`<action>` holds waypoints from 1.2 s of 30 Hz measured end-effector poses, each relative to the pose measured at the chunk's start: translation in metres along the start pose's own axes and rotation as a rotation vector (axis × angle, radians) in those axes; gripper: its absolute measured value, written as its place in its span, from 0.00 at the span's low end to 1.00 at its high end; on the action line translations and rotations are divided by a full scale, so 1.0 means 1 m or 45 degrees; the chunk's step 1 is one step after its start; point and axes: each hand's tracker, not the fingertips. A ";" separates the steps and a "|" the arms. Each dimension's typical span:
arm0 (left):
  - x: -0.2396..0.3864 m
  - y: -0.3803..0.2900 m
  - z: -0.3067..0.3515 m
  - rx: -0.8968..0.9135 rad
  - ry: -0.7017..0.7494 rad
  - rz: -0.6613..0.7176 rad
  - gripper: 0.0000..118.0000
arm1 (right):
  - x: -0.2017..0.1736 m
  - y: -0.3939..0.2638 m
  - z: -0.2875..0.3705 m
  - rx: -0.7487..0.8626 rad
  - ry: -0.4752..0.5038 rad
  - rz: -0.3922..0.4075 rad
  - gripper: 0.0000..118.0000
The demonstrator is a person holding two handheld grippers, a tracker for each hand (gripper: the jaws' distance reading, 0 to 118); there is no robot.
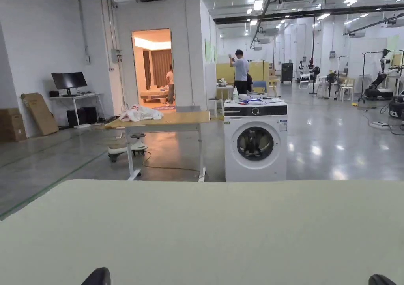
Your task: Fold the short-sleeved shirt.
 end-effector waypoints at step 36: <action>0.030 -0.102 0.000 -0.197 -0.315 -1.893 0.00 | -0.029 -0.094 0.000 -0.067 0.141 2.119 0.00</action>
